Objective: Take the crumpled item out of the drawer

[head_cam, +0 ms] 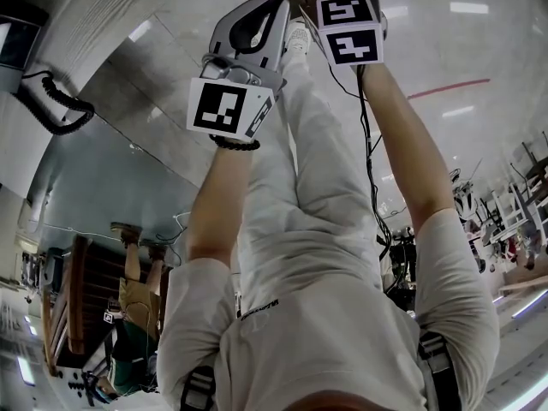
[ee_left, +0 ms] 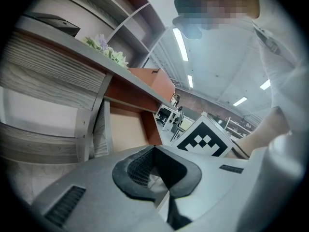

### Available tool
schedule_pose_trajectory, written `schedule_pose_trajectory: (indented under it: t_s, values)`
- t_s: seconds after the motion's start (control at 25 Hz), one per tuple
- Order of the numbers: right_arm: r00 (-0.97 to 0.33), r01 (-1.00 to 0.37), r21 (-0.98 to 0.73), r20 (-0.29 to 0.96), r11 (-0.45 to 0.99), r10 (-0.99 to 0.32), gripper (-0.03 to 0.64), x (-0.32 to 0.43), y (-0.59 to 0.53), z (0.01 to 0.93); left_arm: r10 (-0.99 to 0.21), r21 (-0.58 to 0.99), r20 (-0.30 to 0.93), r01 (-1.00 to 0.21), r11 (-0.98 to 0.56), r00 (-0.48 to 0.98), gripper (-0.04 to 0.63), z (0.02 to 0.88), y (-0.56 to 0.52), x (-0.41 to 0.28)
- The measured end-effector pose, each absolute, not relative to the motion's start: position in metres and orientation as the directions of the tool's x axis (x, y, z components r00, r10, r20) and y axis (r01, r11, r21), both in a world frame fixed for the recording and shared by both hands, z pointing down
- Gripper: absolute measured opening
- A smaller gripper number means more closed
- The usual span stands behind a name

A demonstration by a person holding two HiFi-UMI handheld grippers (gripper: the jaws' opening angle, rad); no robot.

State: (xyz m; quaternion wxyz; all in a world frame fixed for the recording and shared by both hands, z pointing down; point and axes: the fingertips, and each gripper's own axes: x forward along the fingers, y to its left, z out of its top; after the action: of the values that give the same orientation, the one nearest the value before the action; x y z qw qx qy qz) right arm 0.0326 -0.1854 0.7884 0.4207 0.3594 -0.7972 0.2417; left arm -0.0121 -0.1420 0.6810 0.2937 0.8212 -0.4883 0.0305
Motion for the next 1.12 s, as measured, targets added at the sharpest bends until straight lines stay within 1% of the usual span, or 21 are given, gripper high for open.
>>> schedule_pose_trajectory:
  t_s: [0.28,1.12]
  values:
    - [-0.409,-0.796,-0.114,0.826,0.594,-0.389,0.015,0.025,-0.180,0.787,-0.787,0.455,0.335,-0.821,-0.346,0.517,0.000,0.686,-0.136,-0.021]
    - [-0.432,-0.816,-0.118,0.775,0.566,-0.462,0.012,0.035,-0.172,0.739,-0.794,0.438,0.317,-0.822,-0.364,0.520,0.000,0.661,-0.129,-0.016]
